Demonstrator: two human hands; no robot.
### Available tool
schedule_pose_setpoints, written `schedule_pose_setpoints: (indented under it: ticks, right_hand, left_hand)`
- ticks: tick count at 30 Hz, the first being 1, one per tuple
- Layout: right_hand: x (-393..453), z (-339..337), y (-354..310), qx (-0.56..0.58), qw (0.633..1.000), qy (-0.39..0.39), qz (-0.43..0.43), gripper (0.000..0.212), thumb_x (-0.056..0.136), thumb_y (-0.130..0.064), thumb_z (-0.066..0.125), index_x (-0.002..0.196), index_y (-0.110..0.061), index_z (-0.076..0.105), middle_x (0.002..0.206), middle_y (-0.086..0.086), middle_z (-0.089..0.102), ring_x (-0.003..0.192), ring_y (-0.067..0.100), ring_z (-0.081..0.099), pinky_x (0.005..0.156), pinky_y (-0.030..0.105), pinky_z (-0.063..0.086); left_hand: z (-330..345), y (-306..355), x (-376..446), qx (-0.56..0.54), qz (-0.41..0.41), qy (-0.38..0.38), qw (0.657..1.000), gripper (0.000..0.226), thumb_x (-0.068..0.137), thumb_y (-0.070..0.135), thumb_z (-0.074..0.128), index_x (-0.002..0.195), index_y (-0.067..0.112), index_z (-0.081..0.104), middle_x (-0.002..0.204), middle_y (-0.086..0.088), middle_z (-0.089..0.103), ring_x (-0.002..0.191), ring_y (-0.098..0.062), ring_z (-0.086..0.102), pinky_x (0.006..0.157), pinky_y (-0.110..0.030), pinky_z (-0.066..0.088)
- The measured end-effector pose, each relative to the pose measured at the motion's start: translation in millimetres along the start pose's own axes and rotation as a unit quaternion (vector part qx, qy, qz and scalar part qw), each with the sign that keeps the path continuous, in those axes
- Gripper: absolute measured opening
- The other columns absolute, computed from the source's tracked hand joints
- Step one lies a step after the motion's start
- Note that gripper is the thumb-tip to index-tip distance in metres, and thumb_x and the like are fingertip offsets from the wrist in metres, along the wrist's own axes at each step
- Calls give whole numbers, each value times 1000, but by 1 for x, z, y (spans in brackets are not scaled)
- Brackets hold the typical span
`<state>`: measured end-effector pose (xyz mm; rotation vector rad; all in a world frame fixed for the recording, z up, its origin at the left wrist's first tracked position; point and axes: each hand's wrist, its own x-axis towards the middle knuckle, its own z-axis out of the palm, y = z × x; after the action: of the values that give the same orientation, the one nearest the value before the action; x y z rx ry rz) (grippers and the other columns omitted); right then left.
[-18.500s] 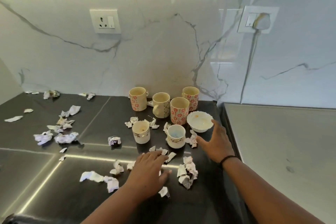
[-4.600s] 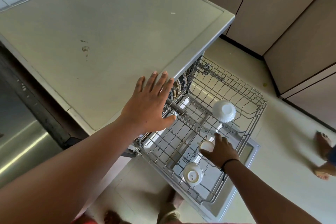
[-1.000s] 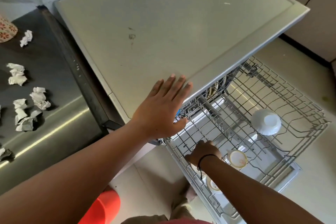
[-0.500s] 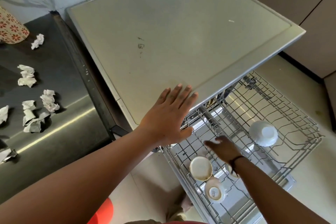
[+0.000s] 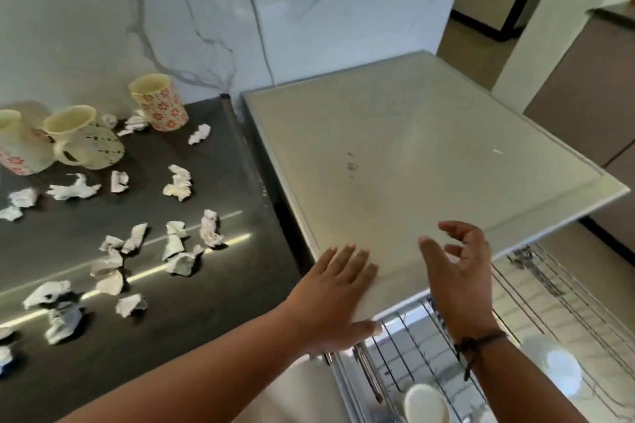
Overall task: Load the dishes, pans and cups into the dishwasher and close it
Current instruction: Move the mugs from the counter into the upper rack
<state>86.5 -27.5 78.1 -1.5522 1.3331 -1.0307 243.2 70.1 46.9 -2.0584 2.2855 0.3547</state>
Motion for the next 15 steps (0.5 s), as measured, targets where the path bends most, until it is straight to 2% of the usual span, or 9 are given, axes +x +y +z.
schedule_pose_setpoints:
  ticks: [5, 9, 12, 14, 15]
  right_hand:
    - [-8, 86, -55, -60, 992, -96, -59, 29, 82, -21, 70, 103, -31, 52, 109, -7, 46, 98, 16, 50, 87, 37, 46]
    - [-15, 179, -97, -91, 977, -157, -113, 29, 80, -21, 73, 98, -30, 53, 97, -18, 47, 97, 17, 52, 91, 41, 46]
    - [-21, 250, -122, -111, 959, -208, -156, 29, 77, -23, 75, 97, -27, 54, 93, -9, 53, 95, 18, 55, 89, 42, 47]
    - [-29, 299, -136, -124, 943, -256, -173, 31, 77, -28, 74, 99, -30, 52, 100, -4, 55, 100, 16, 55, 91, 37, 45]
    - [-32, 320, -142, -134, 933, -277, -184, 31, 77, -31, 73, 100, -30, 52, 103, -3, 56, 103, 16, 54, 92, 36, 44]
  left_hand:
    - [-32, -95, -57, -11, -132, 73, 988, 85, 84, 73, 22, 153, 25, 6, 161, 1, -4, 147, -19, -14, 118, -38, -13]
    - [-45, -194, -113, -47, -244, 112, 962, 99, 66, 77, 3, 151, 28, 13, 161, 0, 1, 148, -19, -8, 117, -38, -9]
    - [-47, -257, -157, -68, -325, 119, 936, 93, 72, 77, 7, 151, 29, 16, 161, 1, 4, 148, -18, -5, 118, -39, -7]
    - [-42, -293, -186, -77, -368, 119, 919, 86, 80, 76, 15, 151, 28, 17, 161, 1, 7, 148, -18, -2, 119, -39, -6]
    - [-38, -305, -196, -76, -386, 121, 912, 89, 78, 77, 12, 151, 27, 18, 161, 1, 9, 148, -18, 0, 119, -40, -5]
